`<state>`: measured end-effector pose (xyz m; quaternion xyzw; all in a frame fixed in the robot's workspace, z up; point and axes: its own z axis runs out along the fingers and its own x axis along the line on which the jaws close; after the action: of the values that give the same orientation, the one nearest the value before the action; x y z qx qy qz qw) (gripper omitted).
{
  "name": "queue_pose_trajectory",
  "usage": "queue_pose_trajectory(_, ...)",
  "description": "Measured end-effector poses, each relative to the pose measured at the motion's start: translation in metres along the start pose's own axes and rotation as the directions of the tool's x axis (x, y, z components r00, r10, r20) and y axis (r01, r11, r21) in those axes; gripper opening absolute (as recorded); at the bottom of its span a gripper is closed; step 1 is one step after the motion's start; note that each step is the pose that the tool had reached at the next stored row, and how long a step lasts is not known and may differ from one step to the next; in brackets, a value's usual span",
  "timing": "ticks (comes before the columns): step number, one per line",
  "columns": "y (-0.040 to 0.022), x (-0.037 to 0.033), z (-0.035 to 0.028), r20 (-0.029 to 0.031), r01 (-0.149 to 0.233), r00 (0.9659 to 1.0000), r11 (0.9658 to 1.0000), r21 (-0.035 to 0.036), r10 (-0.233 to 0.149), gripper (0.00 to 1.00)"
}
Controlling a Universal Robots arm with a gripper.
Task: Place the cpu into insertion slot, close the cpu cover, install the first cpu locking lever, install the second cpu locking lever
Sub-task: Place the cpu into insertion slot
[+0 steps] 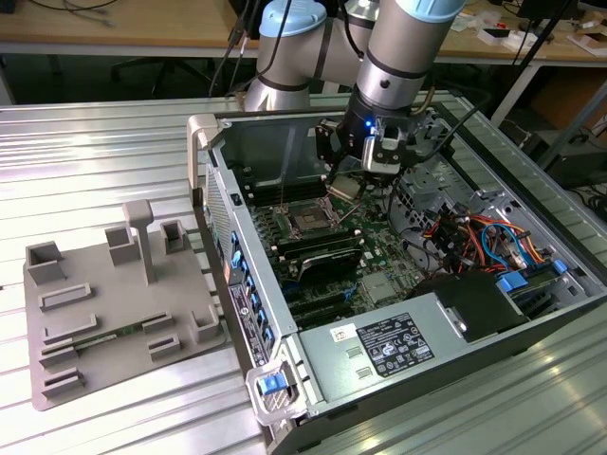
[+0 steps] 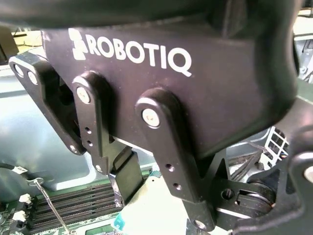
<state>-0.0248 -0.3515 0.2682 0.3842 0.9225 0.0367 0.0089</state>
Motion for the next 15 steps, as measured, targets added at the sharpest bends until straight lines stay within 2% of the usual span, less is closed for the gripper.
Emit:
queue_pose_trajectory(6, -0.0001, 0.0, 0.0009, 0.004, -0.039, 0.9992, 0.9992, 0.0005, 0.039, 0.55)
queue_pose_trajectory(11, -0.0001, 0.0, 0.0018, 0.0089, -0.088, 0.996, 0.9961, 0.0008, 0.088, 0.55)
queue_pose_trajectory(15, -0.0002, 0.0, 0.0026, 0.0119, -0.125, 0.9921, 0.9922, 0.0003, 0.125, 0.55)
